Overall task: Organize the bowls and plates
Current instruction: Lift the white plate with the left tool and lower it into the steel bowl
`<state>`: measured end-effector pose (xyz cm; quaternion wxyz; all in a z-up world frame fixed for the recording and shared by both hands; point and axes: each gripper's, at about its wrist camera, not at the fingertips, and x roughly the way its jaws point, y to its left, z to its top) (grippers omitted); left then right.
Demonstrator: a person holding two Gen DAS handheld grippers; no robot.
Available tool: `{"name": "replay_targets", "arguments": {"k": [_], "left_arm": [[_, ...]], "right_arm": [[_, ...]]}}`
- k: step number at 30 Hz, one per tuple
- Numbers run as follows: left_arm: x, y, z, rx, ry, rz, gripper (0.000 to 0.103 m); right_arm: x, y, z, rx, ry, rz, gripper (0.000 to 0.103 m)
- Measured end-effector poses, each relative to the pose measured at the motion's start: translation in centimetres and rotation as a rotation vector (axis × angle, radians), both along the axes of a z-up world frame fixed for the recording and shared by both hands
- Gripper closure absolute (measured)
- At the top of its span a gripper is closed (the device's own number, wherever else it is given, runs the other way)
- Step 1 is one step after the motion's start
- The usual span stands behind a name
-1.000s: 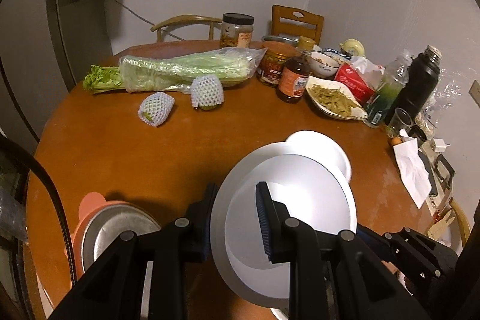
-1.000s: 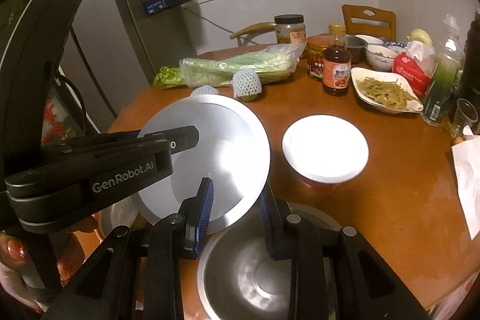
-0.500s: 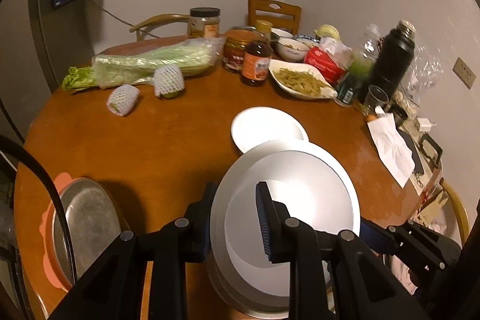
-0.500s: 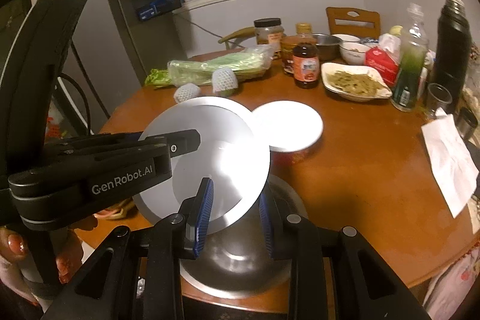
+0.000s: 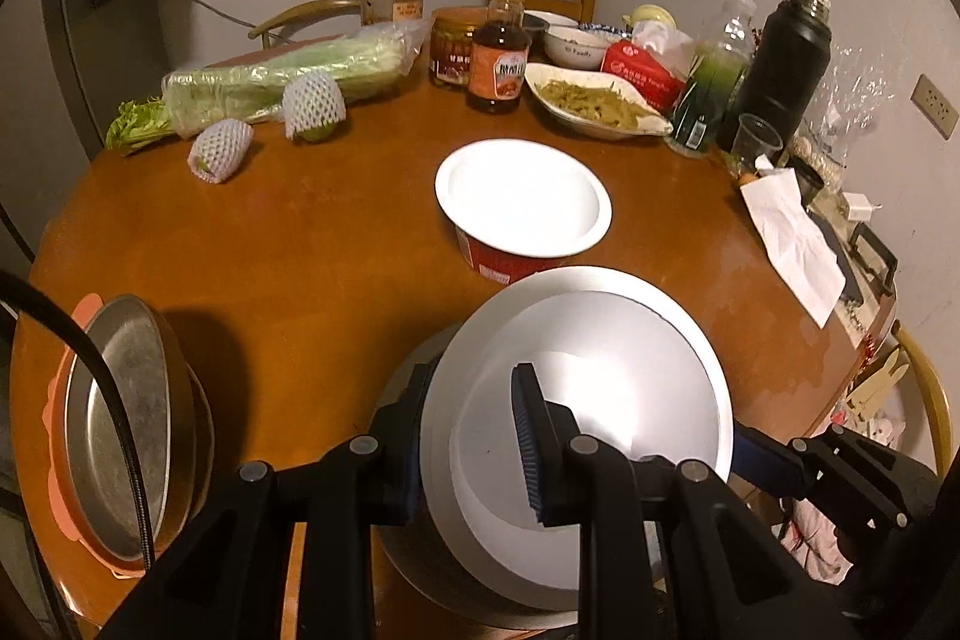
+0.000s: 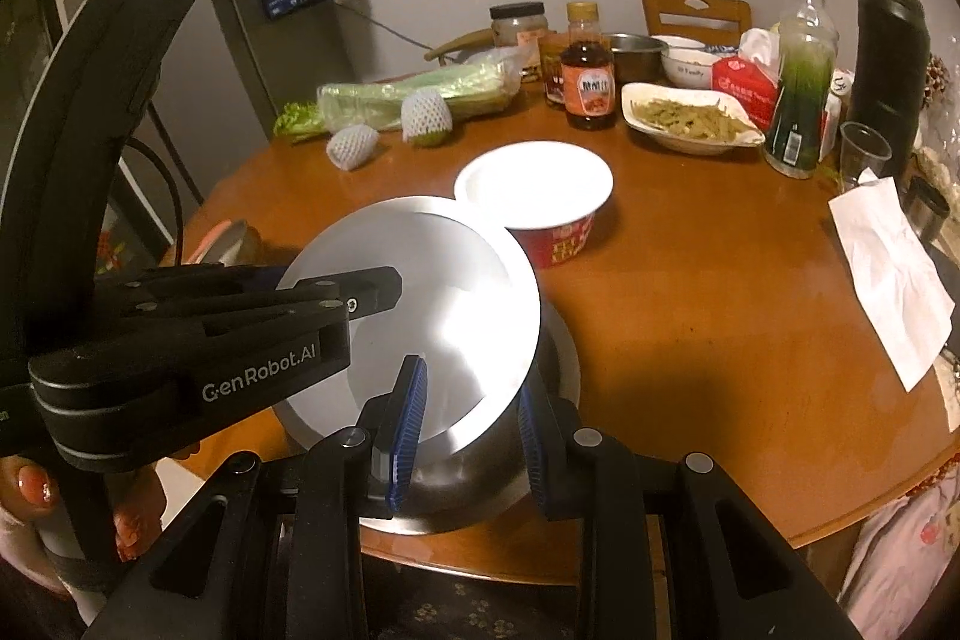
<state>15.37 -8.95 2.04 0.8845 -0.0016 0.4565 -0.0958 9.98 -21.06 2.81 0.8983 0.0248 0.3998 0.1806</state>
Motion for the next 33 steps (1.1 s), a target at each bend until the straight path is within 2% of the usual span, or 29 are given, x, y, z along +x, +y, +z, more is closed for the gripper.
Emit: {"name": "replay_targets", "arguments": {"k": [14,33], "left_arm": [[0.2,-0.1,-2.2,0.033,0.020,0.000,0.077],[0.3,0.2,-2.9,0.049,0.021,-0.012,0.077]], "right_arm": [[-0.1,0.7,-1.8,-0.060,0.003,0.003,0.072],[0.6,1.7,-2.6,-0.124,0.010,-0.005,0.072]]}}
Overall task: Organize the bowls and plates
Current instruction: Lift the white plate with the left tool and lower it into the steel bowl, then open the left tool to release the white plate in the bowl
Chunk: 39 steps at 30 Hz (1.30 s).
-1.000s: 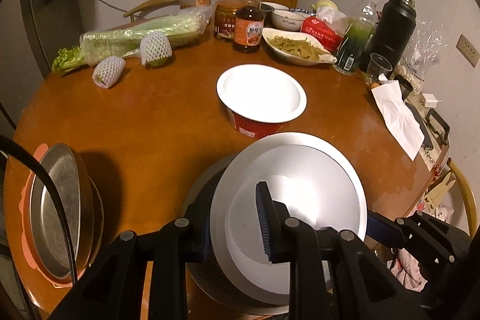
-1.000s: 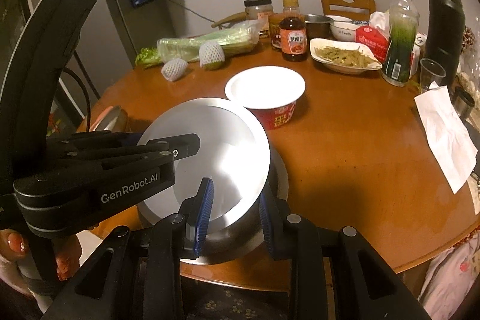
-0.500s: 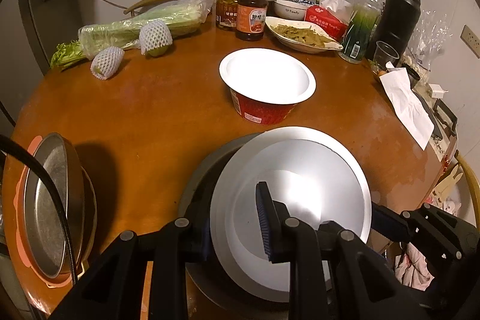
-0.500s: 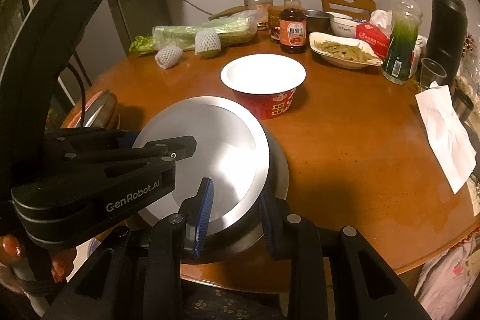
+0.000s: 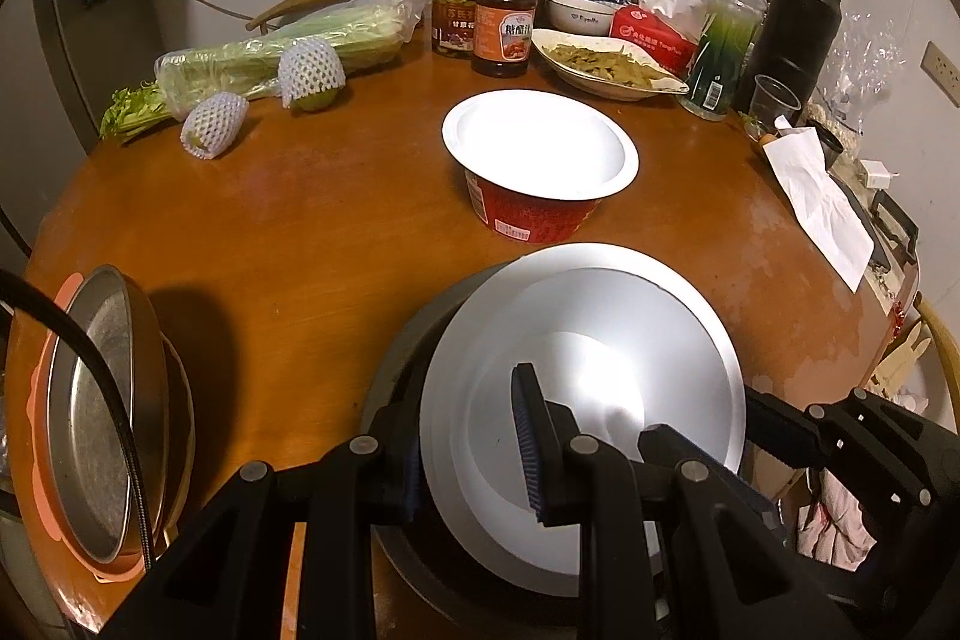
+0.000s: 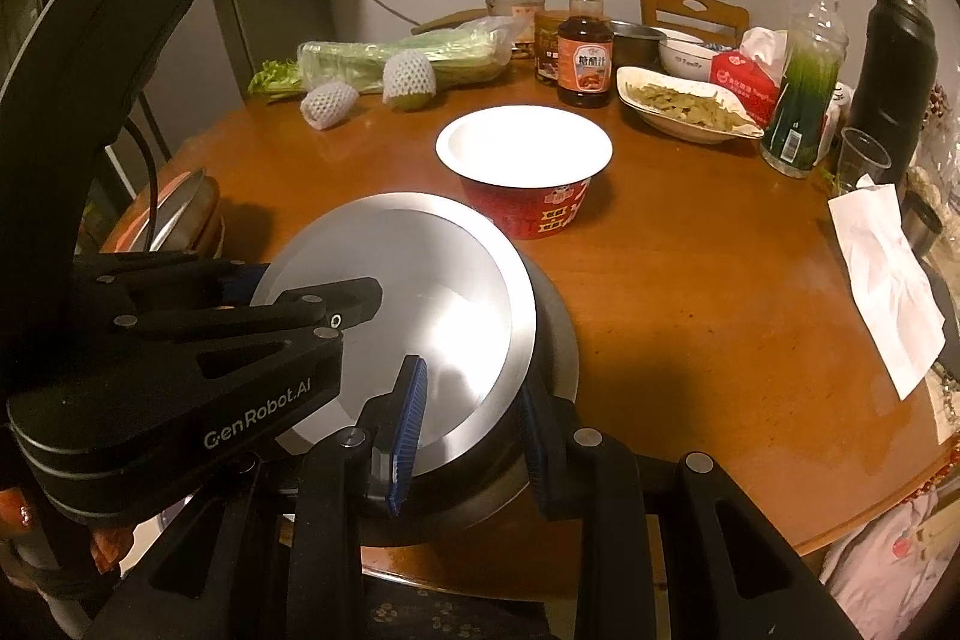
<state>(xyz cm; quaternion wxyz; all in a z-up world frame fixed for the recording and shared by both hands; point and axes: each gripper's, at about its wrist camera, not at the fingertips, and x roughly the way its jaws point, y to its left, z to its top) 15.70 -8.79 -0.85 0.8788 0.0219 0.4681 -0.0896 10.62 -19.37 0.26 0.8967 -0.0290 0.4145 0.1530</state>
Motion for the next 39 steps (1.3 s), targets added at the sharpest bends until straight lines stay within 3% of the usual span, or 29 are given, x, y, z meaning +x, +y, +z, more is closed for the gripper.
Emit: {"name": "replay_targets", "arguments": {"k": [30,39], "left_arm": [[-1.0,1.0,0.9,-0.033,-0.008,0.000,0.076],[-1.7,1.4,1.9,-0.028,-0.040,0.007,0.075]], "right_arm": [[0.0,-0.7,0.7,0.017,-0.005,-0.025,0.069],[0.0,-1.5,1.4,0.037,-0.028,-0.052,0.062]]}}
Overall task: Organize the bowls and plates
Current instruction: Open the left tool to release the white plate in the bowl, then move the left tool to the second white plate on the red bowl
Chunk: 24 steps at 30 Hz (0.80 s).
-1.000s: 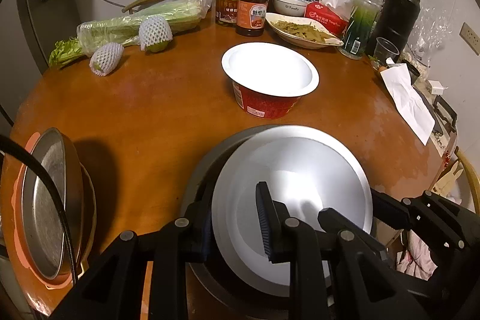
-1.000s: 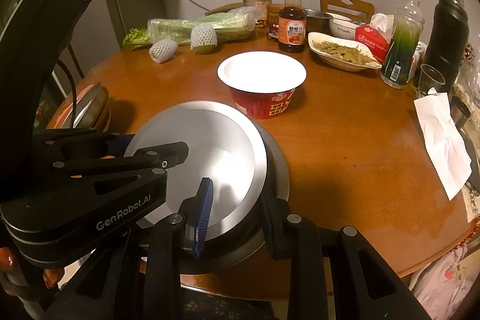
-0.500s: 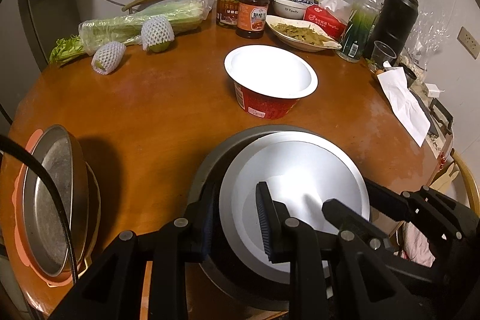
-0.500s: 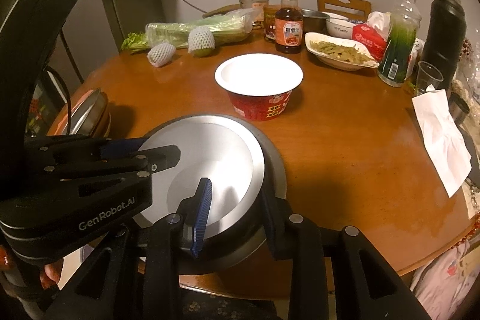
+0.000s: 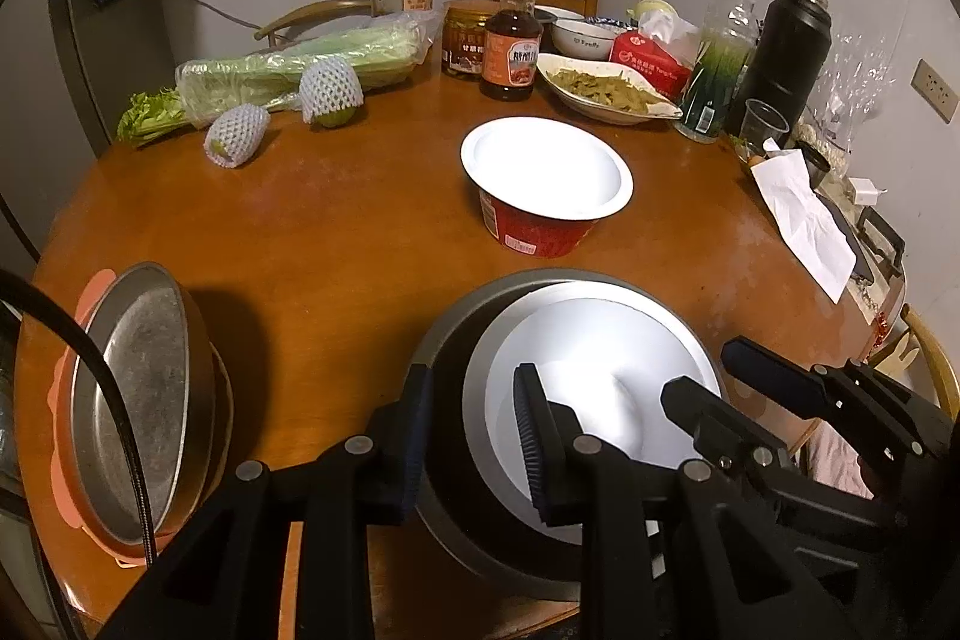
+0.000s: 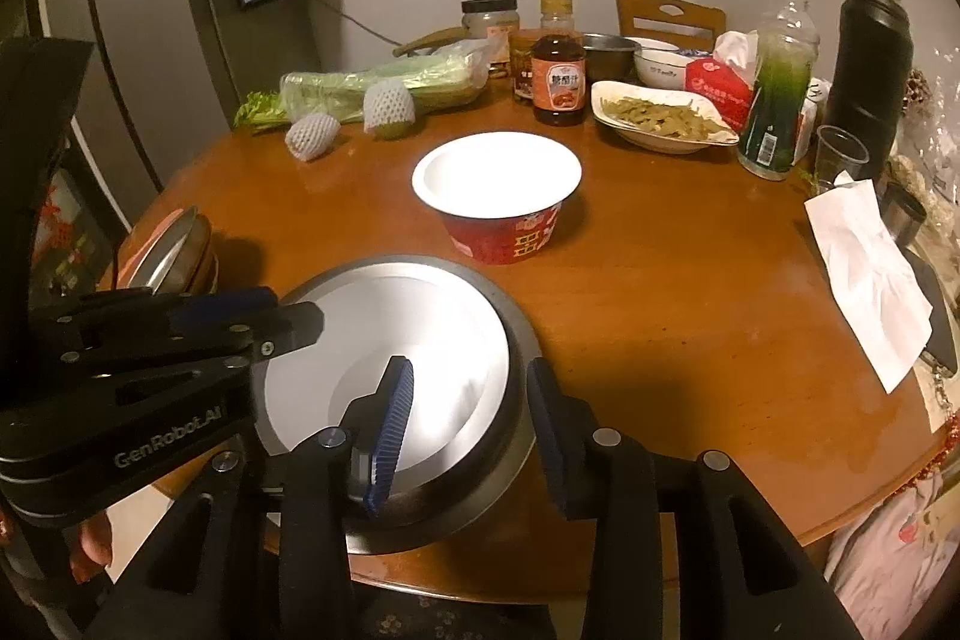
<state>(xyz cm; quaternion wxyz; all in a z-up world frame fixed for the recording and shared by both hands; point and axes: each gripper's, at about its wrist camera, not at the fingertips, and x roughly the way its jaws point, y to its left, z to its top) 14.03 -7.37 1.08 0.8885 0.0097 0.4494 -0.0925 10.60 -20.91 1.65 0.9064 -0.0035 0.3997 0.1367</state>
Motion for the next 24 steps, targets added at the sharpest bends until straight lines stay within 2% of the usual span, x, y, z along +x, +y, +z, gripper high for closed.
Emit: {"name": "replay_targets", "arguments": {"k": [10,24], "left_arm": [[0.1,0.6,1.3,-0.019,-0.024,0.013,0.074],[4.0,-0.4,2.7,0.000,-0.038,0.019,0.069]], "right_arm": [[0.8,-1.4,0.5,0.038,-0.016,-0.041,0.055],[4.5,-3.1,1.7,0.051,-0.031,-0.086,0.049]]}}
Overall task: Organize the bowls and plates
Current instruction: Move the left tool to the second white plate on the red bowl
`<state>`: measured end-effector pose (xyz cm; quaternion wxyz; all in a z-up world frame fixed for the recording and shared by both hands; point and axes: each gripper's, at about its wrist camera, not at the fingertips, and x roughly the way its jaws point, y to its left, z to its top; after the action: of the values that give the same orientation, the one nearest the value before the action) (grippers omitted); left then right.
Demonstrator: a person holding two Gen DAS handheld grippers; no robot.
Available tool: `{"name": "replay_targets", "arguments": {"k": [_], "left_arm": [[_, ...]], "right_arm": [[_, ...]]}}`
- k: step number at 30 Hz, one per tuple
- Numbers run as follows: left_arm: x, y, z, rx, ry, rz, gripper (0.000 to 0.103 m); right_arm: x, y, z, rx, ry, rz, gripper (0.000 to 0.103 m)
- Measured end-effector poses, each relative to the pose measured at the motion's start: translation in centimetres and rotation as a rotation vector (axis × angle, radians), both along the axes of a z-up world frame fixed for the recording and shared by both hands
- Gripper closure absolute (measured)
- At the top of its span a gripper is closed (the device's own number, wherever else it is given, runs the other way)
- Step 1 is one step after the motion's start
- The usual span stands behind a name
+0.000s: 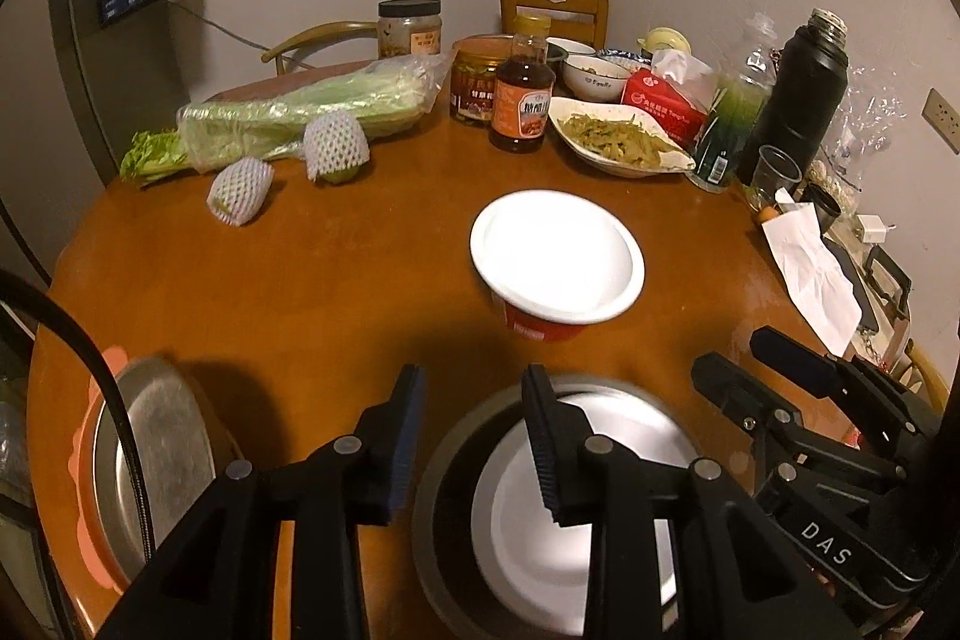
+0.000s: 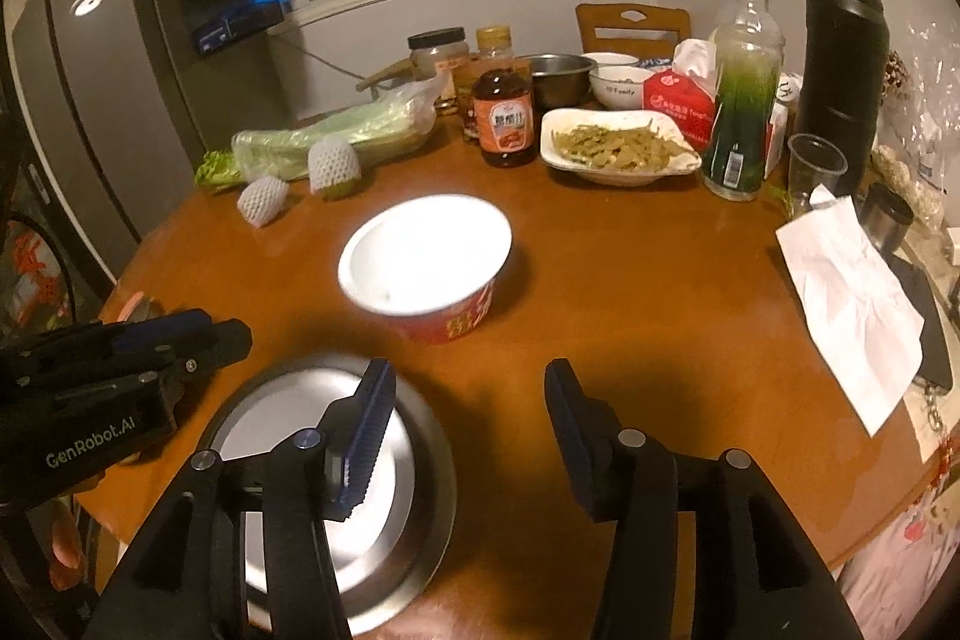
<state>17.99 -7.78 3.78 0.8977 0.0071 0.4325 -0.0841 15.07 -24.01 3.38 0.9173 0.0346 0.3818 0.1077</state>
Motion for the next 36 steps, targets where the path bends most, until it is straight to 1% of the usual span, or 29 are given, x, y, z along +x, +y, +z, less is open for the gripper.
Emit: {"name": "replay_targets", "arguments": {"k": [6,13,19,23,29,36], "left_arm": [[2.3,-0.4,0.1,0.002,0.003,0.001,0.067],[4.6,-0.3,-0.1,-0.015,0.009,0.009,0.066],[6.8,-0.3,-0.5,-0.013,0.019,0.028,0.065],[8.2,-0.3,-1.1,-0.008,0.047,0.044,0.065],[9.6,-0.4,-2.2,-0.019,0.085,0.041,0.065],[9.8,-0.8,-2.6,-0.025,0.092,0.041,0.065]], "right_arm": [[2.3,-0.1,0.4,-0.005,-0.006,-0.010,0.048],[4.6,0.2,0.7,-0.016,-0.007,-0.004,0.048],[6.7,0.3,0.5,-0.019,0.007,-0.004,0.048],[8.2,0.6,-0.3,-0.031,0.031,-0.001,0.048],[9.4,0.5,-1.8,-0.024,0.078,-0.004,0.048],[9.6,0.7,-2.5,-0.008,0.105,0.004,0.048]]}}
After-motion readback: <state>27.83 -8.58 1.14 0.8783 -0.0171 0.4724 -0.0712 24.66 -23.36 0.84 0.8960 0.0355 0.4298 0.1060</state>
